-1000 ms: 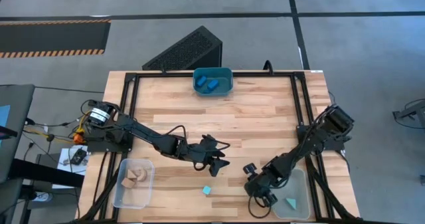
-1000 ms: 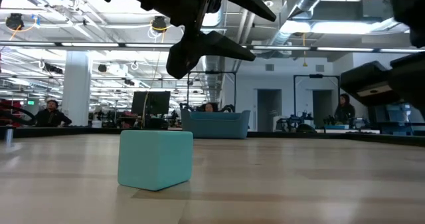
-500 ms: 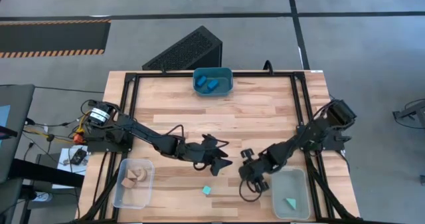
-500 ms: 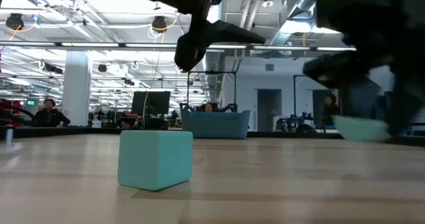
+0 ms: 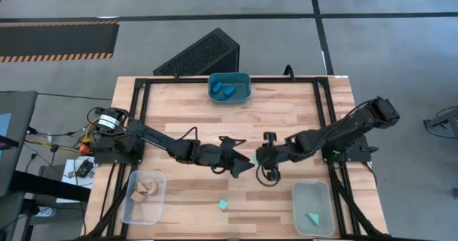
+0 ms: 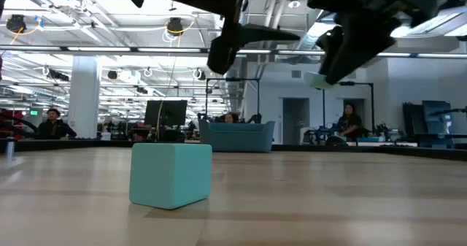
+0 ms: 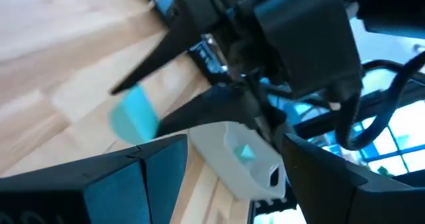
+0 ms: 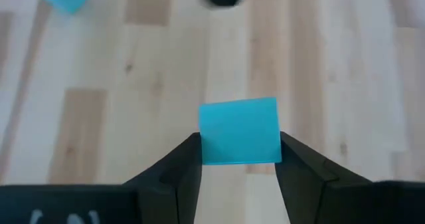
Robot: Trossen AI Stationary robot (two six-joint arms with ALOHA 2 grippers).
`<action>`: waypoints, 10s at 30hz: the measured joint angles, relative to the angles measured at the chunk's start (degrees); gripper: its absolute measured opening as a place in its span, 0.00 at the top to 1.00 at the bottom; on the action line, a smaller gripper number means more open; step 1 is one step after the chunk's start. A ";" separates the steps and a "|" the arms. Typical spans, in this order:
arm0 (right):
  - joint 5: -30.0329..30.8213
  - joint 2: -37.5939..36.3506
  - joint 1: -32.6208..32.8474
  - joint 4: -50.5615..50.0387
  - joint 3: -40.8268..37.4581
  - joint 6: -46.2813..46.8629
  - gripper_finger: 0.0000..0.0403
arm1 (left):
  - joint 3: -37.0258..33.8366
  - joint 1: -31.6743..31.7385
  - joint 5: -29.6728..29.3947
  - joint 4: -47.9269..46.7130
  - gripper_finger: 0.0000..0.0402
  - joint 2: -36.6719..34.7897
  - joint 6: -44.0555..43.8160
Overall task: Sort & place blocks by color
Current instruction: Put the top light blue block into the gray bin, then put the light blue block into the gray bin
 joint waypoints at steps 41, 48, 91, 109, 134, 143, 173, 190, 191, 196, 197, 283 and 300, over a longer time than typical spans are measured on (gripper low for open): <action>5.75 -5.43 -5.63 7.34 0.12 -2.55 0.55 | -0.02 10.02 3.32 -2.88 0.90 0.02 3.83; 7.72 -10.93 -5.19 -4.39 6.91 -1.96 0.47 | 0.25 10.33 3.11 -3.42 0.90 0.09 7.04; 20.38 -33.09 4.05 -16.60 9.75 18.97 0.54 | 72.35 2.02 23.02 -3.24 0.86 53.73 61.08; 20.26 -29.14 3.99 -12.22 9.70 18.88 0.54 | 74.27 2.26 17.44 -10.43 0.45 54.38 55.09; 23.04 -37.35 2.89 -7.84 9.75 18.88 0.67 | 69.08 9.96 21.93 -59.88 0.80 35.22 51.47; 23.06 -38.78 1.90 -13.65 9.75 18.88 0.71 | 36.55 12.60 20.80 -38.20 0.80 17.40 46.05; -1.48 -0.62 -2.09 13.14 6.19 11.84 0.81 | -26.36 0.45 -8.09 -14.43 0.76 -27.78 19.38; -20.98 25.58 -1.54 20.37 23.23 -7.93 0.62 | -27.15 -10.52 1.30 -33.93 0.43 -27.34 -3.81; -22.73 26.88 -1.43 18.91 24.76 -8.11 0.59 | -27.15 -11.63 1.05 -33.71 0.43 -27.34 -4.79; -30.79 34.76 -1.20 9.93 32.51 -12.01 0.44 | -27.15 -16.33 0.55 -32.38 0.43 -27.34 -9.96; -30.85 36.09 -0.90 8.71 33.65 -14.08 0.42 | -27.12 -17.32 0.05 -32.41 0.43 -27.34 -11.24; 15.79 -1.92 -0.01 -0.43 17.48 -8.39 0.52 | -4.99 15.28 25.42 24.56 0.43 -1.73 1.61; 17.74 -2.95 -0.60 -2.76 17.52 -7.87 0.46 | -4.57 16.14 27.66 19.87 0.74 -1.77 6.29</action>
